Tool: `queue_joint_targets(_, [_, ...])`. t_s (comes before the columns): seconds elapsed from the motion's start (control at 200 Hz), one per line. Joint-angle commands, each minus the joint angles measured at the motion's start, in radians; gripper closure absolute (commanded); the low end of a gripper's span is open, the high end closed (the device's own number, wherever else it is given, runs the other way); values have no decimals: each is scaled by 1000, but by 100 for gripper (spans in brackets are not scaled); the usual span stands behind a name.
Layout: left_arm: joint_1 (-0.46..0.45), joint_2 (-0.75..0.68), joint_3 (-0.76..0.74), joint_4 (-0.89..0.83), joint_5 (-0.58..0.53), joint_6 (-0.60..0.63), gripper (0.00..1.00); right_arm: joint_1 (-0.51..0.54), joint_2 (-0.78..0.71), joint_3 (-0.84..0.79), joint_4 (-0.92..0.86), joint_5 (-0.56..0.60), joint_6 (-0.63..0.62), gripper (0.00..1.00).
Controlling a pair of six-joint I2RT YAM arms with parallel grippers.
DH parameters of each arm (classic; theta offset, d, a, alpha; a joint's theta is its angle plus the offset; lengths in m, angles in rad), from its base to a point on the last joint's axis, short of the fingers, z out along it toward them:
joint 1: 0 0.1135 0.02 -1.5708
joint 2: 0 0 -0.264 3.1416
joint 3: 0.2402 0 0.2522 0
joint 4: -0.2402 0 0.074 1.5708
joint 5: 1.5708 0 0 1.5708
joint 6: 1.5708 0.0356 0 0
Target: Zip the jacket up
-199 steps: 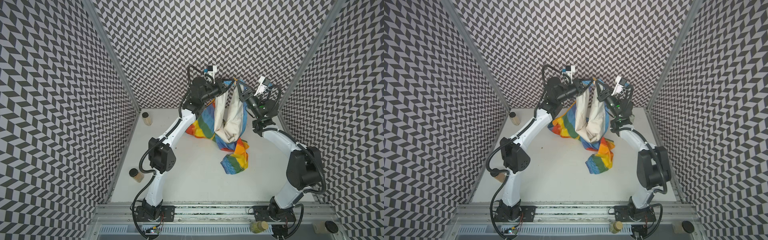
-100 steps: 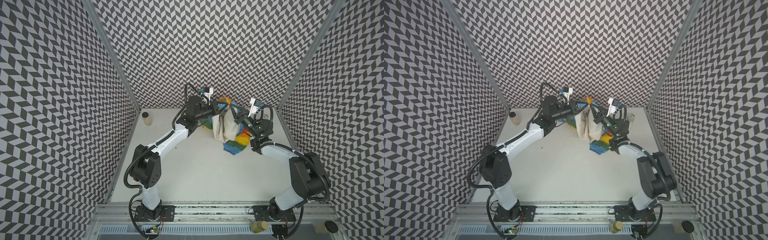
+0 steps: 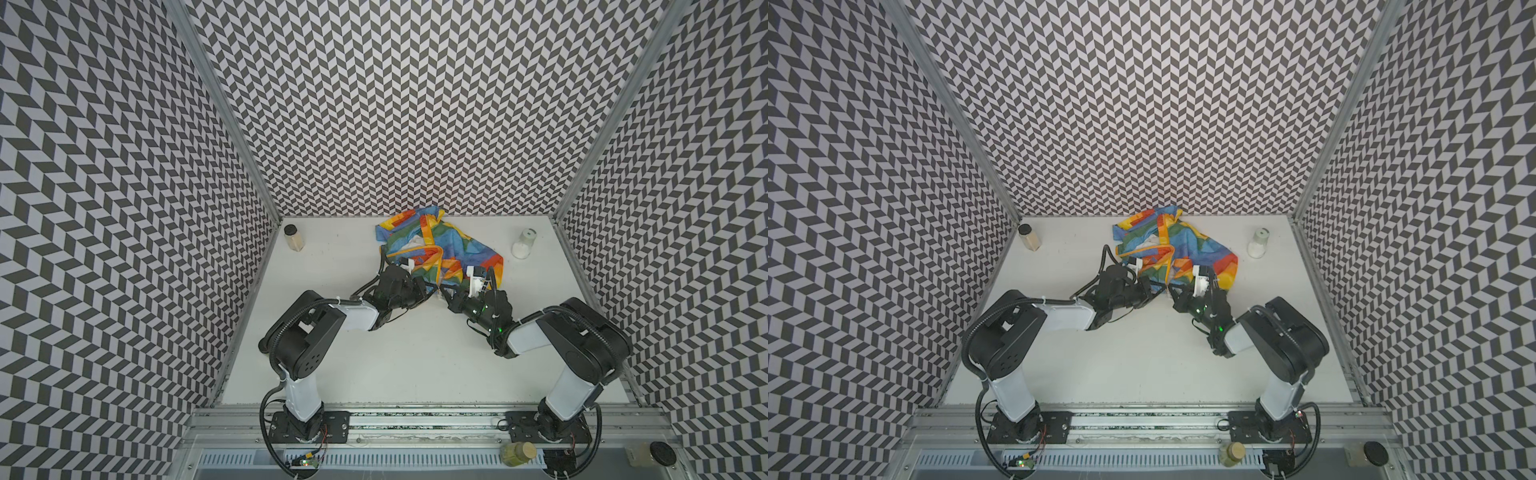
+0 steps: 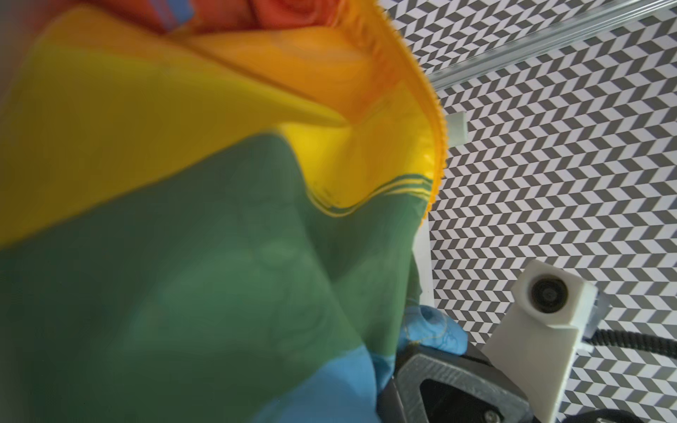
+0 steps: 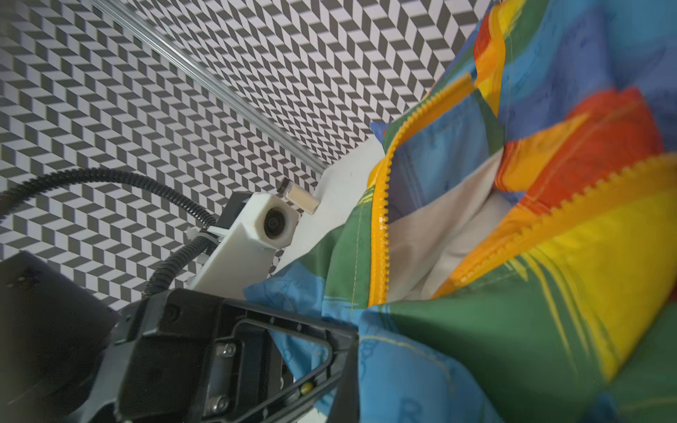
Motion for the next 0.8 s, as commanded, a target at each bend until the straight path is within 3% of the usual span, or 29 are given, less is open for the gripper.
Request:
queue_joint_targets(0.0, [-141, -25, -52, 127, 224, -46, 100, 51, 46, 15, 148, -18, 33, 100])
queue_joint_targets(0.295, [-147, -42, -87, 178, 209, -82, 100, 70, 46, 0, 149, -19, 51, 100])
queue_joint_targets(0.796, [-143, -178, -90, 147, 155, -145, 100, 70, -94, 36, 148, -41, 102, 100])
